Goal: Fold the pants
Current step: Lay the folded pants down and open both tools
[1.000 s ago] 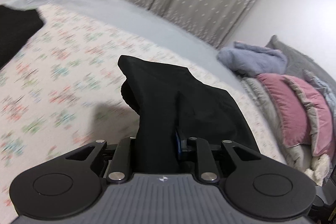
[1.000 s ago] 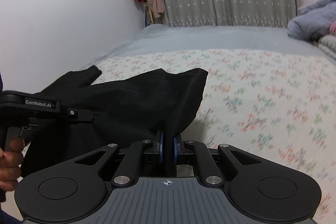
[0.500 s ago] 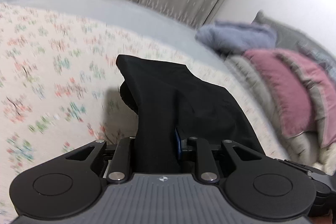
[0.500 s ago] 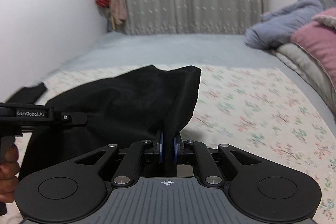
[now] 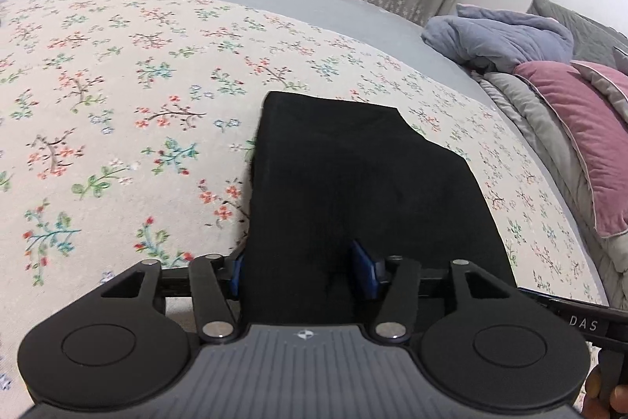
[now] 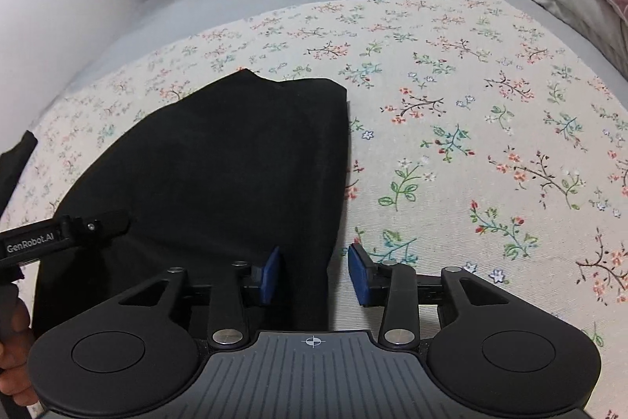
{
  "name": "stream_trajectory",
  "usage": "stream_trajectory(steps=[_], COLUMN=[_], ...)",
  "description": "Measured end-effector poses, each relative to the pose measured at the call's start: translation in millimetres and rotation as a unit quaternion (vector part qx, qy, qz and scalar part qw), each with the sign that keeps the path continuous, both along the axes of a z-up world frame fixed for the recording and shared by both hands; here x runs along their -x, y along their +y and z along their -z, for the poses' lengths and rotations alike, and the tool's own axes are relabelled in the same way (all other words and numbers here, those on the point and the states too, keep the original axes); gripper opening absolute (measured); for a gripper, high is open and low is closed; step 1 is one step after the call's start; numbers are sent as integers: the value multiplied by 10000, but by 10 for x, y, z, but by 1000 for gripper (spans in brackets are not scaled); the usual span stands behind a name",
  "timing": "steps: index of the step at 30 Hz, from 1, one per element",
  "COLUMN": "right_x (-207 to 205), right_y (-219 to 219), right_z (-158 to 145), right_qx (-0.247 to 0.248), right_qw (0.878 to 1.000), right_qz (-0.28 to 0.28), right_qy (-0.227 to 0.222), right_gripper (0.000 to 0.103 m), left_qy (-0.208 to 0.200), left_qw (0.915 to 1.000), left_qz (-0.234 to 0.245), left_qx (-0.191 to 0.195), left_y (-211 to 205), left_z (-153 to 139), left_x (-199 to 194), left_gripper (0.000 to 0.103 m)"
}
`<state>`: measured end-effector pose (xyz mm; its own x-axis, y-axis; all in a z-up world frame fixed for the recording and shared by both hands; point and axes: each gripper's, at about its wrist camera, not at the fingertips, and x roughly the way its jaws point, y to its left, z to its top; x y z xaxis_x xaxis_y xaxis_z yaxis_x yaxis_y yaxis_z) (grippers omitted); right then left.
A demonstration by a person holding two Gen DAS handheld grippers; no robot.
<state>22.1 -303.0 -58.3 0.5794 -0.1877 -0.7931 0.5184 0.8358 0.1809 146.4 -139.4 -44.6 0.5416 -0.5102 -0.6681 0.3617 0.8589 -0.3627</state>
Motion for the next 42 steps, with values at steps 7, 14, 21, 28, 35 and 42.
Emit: stream_trajectory(steps=[7, 14, 21, 28, 35, 42], right_x=[102, 195, 36, 299, 873, 1454], right_y=[125, 431, 620, 837, 1134, 1506], right_z=[-201, -312, 54, -75, -378, -619], right_qx=[644, 759, 808, 902, 887, 782], right_qw=[9977, 9949, 9949, 9921, 9925, 9914], right_qz=[48, -312, -599, -861, -712, -402], right_qy=[-220, -580, 44, 137, -446, -965], right_gripper=[38, 44, 44, 52, 77, 81], left_qy=[-357, -740, 124, 227, -872, -1378], left_qw=[9987, 9966, 9995, 9994, 9946, 9874], left_qz=[-152, 257, 87, 161, -239, -372], left_qx=[-324, -268, -274, -219, -500, -688], left_y=[161, 95, 156, 320, 558, 825], left_z=[-207, -235, 116, -36, -574, -694], left_x=[108, 346, 232, 449, 1227, 2006], left_gripper=[77, 78, 80, 77, 103, 103])
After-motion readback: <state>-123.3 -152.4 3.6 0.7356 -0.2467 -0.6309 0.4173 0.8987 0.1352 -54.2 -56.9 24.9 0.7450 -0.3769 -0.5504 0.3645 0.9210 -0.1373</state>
